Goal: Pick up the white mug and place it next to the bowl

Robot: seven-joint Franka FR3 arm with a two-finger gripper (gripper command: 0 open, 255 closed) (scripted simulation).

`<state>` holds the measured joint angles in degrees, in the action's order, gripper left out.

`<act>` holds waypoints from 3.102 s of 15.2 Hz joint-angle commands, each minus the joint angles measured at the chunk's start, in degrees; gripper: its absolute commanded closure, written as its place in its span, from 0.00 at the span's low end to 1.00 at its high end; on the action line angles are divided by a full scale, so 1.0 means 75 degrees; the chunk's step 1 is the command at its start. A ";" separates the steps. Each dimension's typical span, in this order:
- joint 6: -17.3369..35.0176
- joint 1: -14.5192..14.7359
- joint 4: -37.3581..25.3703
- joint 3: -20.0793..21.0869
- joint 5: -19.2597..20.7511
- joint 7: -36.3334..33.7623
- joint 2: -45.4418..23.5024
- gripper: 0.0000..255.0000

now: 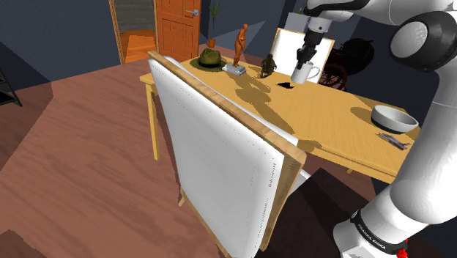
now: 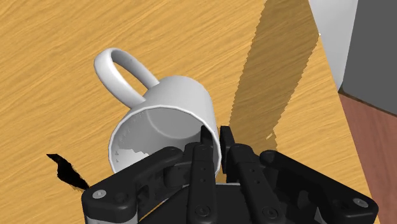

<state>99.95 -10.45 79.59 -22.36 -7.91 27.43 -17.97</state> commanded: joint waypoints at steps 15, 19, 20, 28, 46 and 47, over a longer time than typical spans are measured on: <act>0.0324 -0.1359 0.1467 -0.0947 0.0098 0.2430 0.1073 1.00; 0.0271 -0.1791 0.1422 -0.1215 -0.0008 0.3139 0.1020 1.00; 0.0250 -0.1908 0.1386 -0.1280 -0.0045 0.3321 0.0985 1.00; -0.0058 -0.2989 0.0710 -0.1752 -0.0527 0.4835 0.0386 1.00; 0.0501 -0.4206 0.0560 -0.1956 -0.1266 0.6375 -0.0652 1.00; 0.0600 -0.4194 0.0656 -0.1950 -0.1274 0.6389 -0.0658 1.00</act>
<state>103.60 -41.98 83.75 -37.03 -17.38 75.21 -22.82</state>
